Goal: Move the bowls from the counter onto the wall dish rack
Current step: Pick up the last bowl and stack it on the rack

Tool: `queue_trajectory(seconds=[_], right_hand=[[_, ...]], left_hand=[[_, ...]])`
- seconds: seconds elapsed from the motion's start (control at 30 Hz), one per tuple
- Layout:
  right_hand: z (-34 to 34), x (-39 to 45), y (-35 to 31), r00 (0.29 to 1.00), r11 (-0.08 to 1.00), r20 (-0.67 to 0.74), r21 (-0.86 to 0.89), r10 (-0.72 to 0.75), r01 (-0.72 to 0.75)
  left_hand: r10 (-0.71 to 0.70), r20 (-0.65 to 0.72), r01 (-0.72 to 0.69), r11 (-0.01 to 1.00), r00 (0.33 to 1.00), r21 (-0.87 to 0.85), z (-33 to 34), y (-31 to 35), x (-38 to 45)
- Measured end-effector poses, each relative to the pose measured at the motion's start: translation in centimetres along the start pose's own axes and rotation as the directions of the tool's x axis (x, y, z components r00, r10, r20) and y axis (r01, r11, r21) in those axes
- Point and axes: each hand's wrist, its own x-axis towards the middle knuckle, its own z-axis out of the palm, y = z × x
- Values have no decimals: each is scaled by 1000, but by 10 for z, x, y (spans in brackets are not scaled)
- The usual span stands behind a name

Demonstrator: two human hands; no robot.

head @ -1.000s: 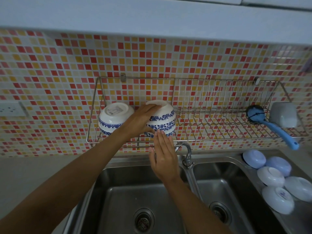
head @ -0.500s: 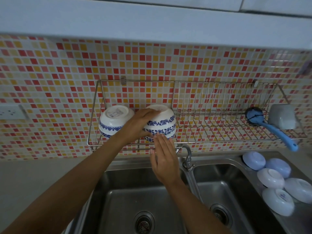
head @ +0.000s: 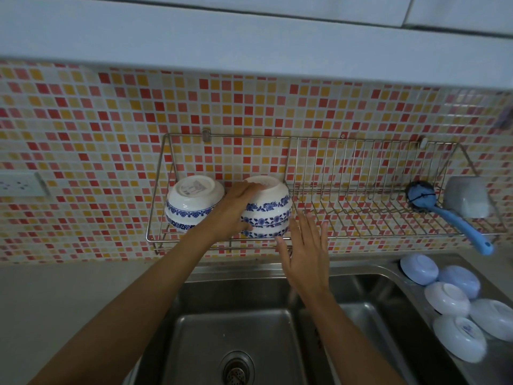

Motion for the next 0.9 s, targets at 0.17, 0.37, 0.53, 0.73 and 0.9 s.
queue_trajectory(seconds=[0.17,0.37,0.53,0.73,0.9], right_hand=[[1,1,7,997,998,-61,51,-45,48],[-12,23,9,997,1000,-81,12,20,-19],[-9,28,18,1000,998,-11,-55,25,-26],[-8,27,15,998,995,11,-80,63,-62],[-17,31,13,990,998,138,-59,11,-3]], left_hand=[[13,15,-14,999,1000,44,3,1,-4],[-4,74,5,1000,997,-17,2,5,6],[-31,34,33,997,999,-69,11,-1,12],[-45,-70,49,997,997,59,14,4,1],[-149,-393,249,944,907,216,9,-11,-44]])
